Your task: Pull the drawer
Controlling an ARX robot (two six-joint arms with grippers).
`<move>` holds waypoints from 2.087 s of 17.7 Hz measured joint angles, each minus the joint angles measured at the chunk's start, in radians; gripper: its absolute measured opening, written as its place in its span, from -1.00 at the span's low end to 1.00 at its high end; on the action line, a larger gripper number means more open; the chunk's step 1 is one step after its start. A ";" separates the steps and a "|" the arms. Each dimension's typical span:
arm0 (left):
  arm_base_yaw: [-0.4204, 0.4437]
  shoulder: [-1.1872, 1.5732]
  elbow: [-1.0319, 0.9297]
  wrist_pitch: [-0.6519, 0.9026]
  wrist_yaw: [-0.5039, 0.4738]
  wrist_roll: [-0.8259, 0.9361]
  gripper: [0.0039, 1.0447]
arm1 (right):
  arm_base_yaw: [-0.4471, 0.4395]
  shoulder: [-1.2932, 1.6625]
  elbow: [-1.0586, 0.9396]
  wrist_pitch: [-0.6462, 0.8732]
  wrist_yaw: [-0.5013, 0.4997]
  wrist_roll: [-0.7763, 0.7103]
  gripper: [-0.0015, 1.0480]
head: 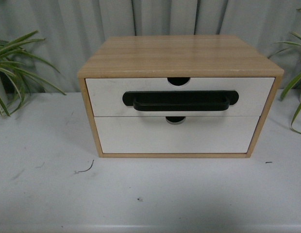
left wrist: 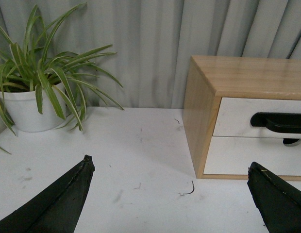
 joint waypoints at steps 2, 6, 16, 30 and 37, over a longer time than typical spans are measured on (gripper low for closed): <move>0.000 0.000 0.000 0.000 0.000 0.000 0.88 | 0.000 0.000 0.000 0.000 0.000 0.000 0.88; 0.000 0.000 0.000 0.000 0.000 0.000 0.88 | 0.000 0.000 0.000 0.000 0.000 0.000 0.88; 0.000 0.000 0.000 0.000 0.000 0.000 0.88 | 0.000 0.000 0.000 0.000 0.000 0.000 0.88; -0.045 0.793 0.291 0.373 -0.258 -0.151 0.88 | 0.079 0.979 0.358 0.633 0.024 0.026 0.88; -0.127 1.350 0.726 0.497 -0.105 -0.034 0.88 | 0.187 1.483 0.919 0.445 -0.059 0.004 0.88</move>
